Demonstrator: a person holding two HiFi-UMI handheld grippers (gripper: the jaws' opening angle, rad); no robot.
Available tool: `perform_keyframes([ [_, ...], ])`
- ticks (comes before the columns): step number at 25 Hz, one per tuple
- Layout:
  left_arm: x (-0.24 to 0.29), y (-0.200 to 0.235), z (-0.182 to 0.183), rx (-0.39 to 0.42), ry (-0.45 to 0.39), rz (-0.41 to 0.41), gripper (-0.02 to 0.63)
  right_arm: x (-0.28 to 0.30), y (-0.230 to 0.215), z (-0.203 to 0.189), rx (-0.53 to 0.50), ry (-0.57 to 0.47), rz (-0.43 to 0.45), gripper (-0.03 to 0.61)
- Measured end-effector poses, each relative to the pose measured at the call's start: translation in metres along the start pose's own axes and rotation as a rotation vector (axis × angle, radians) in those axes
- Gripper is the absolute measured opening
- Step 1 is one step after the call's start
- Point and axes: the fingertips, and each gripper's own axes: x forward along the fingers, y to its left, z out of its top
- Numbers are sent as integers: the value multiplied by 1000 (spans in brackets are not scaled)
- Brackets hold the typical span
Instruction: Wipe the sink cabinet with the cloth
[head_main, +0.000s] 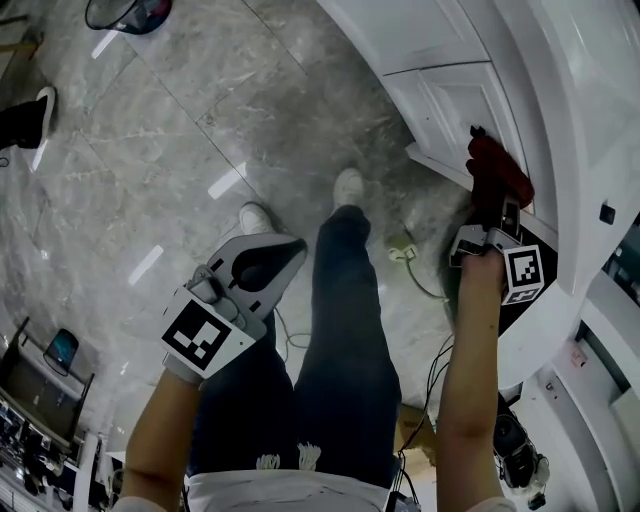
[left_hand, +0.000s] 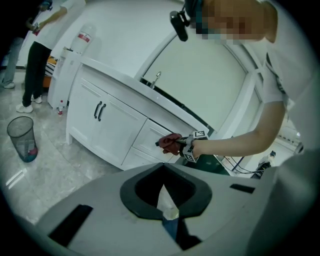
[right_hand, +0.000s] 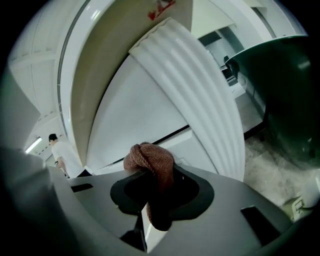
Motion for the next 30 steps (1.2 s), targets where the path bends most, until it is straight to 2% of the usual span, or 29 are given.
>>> perform_keyframes([
  [12,-18,15,1,-75,-69,111,9,58,76,-40,-67,139,145,89],
  [21,-24,30,2,-126,-99,188,9,105,104,-79,-122,237,203,89],
  [27,-6,28,3,-136,-87,183,9,125,100,-102,-105,275,207,89],
  [30,5,24,9,-134,-89,166,9,129,84,-114,-14,274,164,89],
])
